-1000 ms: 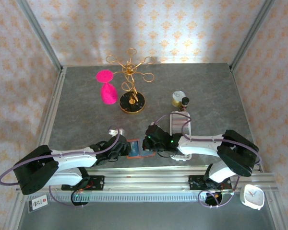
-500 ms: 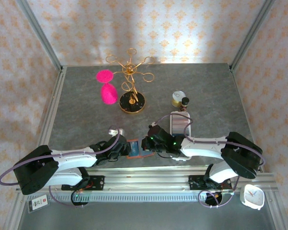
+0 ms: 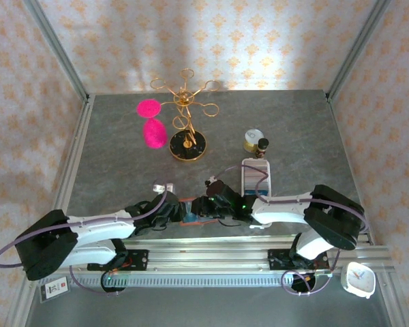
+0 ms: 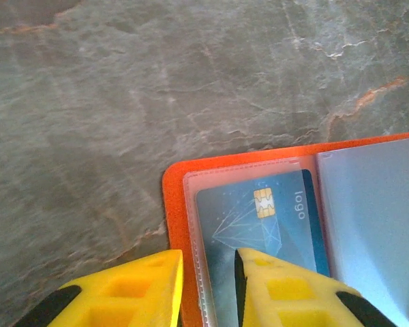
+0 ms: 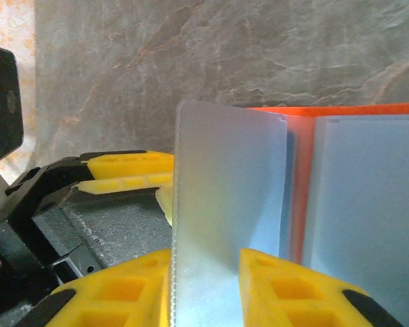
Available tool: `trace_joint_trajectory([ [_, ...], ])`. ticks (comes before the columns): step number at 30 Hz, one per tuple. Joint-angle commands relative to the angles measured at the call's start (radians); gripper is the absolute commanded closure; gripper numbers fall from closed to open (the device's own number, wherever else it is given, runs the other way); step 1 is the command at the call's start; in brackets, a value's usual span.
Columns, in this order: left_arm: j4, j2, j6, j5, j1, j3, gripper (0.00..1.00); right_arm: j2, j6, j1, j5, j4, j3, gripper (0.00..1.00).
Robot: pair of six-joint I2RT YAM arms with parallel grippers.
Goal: Put the credit cards into the card holder
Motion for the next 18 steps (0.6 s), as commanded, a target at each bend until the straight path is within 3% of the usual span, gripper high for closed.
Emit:
trace_joint_trajectory([
  [1,-0.146,-0.070,-0.034,-0.106,-0.002,-0.019,0.70,0.017,0.037,0.005,-0.027,0.095,-0.001,0.65],
  [2,-0.171,-0.099,-0.045,-0.132,-0.002,-0.020,0.70,0.020,0.043,0.005,-0.037,0.115,-0.005,0.61],
  [7,-0.251,-0.243,-0.074,-0.186,-0.002,-0.022,0.69,0.045,0.054,0.005,-0.046,0.130,0.002,0.59],
  [13,-0.283,-0.343,-0.096,-0.168,0.000,-0.015,0.70,0.088,0.068,0.005,-0.054,0.139,0.013,0.59],
  [18,-0.243,-0.345,-0.101,-0.129,-0.001,-0.016,0.72,0.122,0.072,0.006,-0.061,0.145,0.022,0.64],
])
